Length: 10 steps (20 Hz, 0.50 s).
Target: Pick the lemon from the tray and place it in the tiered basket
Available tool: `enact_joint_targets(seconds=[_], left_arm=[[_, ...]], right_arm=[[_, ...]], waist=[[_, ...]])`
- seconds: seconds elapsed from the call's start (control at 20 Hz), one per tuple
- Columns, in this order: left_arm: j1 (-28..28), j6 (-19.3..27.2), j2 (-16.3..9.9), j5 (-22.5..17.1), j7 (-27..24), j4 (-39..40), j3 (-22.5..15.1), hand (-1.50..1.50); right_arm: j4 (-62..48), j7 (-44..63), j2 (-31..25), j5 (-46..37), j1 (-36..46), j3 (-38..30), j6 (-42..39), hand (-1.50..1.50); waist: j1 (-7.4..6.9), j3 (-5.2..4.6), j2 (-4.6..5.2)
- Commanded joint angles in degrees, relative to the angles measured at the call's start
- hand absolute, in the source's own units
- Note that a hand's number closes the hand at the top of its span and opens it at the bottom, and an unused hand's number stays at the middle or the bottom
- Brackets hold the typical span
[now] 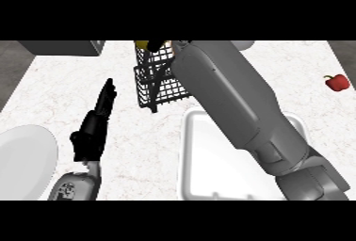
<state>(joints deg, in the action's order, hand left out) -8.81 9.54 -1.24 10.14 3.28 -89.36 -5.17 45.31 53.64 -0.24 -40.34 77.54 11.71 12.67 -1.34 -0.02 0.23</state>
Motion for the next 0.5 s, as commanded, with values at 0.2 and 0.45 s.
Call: enact_joint_targets(seconds=[0.2,0.45], left_arm=[[2.0,-1.1,-1.3,-1.9,-2.1,0.1,2.1,0.00],[4.0,1.6,0.2,0.0,-2.6,-0.3,1.5,0.00]], right_arm=[[8.8,6.1,-4.5,-2.0,-4.9,-5.8,9.6,-1.50],[21.9,6.1,-10.0,1.4,-15.4,-10.5,8.1,-1.50]], waist=[[2.17,0.03,-0.68],[4.15,0.13,-1.20]])
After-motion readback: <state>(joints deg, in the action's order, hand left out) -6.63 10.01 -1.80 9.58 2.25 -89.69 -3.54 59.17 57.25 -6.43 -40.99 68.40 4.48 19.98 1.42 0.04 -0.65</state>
